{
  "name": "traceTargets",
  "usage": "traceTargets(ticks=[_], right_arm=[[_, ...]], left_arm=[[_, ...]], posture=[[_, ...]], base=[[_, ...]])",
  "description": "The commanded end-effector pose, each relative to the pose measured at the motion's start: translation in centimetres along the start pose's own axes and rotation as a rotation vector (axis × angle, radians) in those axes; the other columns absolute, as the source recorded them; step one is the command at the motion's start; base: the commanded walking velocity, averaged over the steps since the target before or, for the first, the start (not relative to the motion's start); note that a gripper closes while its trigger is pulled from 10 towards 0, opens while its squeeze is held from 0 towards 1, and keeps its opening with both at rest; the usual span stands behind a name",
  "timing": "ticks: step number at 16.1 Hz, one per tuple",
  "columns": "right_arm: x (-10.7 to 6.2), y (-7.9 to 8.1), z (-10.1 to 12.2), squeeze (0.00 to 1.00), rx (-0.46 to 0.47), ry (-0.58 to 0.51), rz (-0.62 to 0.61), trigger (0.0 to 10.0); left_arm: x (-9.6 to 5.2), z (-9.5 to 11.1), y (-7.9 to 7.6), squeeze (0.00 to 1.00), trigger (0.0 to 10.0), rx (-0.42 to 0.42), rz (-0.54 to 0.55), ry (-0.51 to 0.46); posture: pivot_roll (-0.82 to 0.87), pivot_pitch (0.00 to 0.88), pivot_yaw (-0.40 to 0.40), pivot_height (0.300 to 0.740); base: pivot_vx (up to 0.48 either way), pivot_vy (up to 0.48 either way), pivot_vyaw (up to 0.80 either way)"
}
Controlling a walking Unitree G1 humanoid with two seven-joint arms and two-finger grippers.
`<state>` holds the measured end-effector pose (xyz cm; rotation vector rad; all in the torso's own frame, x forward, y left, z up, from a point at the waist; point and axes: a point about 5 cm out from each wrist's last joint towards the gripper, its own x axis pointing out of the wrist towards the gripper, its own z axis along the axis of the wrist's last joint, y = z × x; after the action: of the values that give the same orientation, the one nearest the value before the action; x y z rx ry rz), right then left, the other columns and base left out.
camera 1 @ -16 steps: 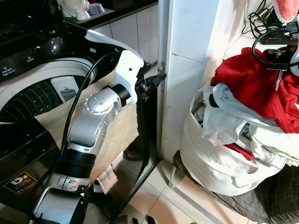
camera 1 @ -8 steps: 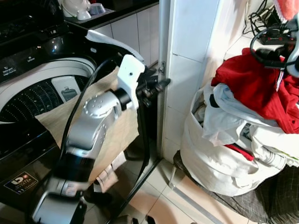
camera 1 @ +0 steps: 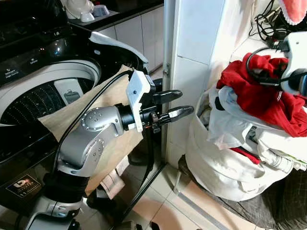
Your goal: Clothes washing
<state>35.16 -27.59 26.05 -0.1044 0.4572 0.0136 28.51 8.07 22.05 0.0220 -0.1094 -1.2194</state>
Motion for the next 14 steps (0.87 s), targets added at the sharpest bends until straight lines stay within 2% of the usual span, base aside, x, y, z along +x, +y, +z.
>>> traceTargets(ticks=[1, 2, 4, 6, 9, 10, 11, 14], right_arm=[[0.7, -0.3, -1.1, 1.00, 0.000, 0.040, -0.028, 10.0], [1.2, -0.5, -2.1, 0.00, 0.002, 0.075, -0.048, 10.0], [2.2, -0.9, -4.1, 0.00, 0.040, 0.136, -0.053, 10.0], [2.9, -0.3, -5.6, 0.00, 0.147, 0.163, 0.048, 10.0], [3.2, -0.1, -6.2, 0.00, 0.195, 0.165, 0.116, 10.0], [3.2, -0.3, -6.1, 0.00, 0.209, 0.160, 0.118, 7.3], [3.2, -0.5, -6.1, 0.00, 0.216, 0.156, 0.116, 0.0], [3.1, -0.9, -6.2, 0.00, 0.225, 0.153, 0.120, 0.0]], left_arm=[[-0.2, 0.2, -0.2, 0.00, 10.0, 0.010, -0.013, 0.011], [-0.2, 0.2, -0.2, 0.00, 10.0, 0.012, -0.014, 0.014], [-0.3, 0.2, -0.2, 0.00, 10.0, 0.016, -0.015, 0.020], [-0.3, 0.1, -0.3, 0.00, 10.0, 0.020, -0.014, 0.027], [-0.3, 0.2, -0.2, 0.00, 10.0, 0.026, 0.000, 0.032], [-0.3, 0.2, -0.1, 0.00, 10.0, 0.028, 0.005, 0.033], [-0.4, 0.1, -0.1, 0.00, 10.0, 0.029, 0.006, 0.036], [-0.3, 0.2, -0.1, 0.00, 10.0, 0.030, 0.005, 0.035]], posture=[[-0.12, 0.000, 0.075, 0.740], [-0.12, 0.000, 0.073, 0.740], [-0.12, 0.000, 0.076, 0.740], [-0.12, 0.000, 0.076, 0.740], [-0.11, 0.000, 0.073, 0.740], [-0.11, 0.000, 0.074, 0.740], [-0.11, 0.000, 0.074, 0.740], [-0.11, 0.000, 0.078, 0.740]], base=[[0.000, 0.000, 0.00], [0.000, 0.000, 0.00], [0.000, 0.000, 0.00], [0.000, 0.000, 0.00], [0.000, 0.000, 0.00], [0.000, 0.000, 0.00], [0.000, 0.000, 0.00], [0.000, 0.000, 0.00]])
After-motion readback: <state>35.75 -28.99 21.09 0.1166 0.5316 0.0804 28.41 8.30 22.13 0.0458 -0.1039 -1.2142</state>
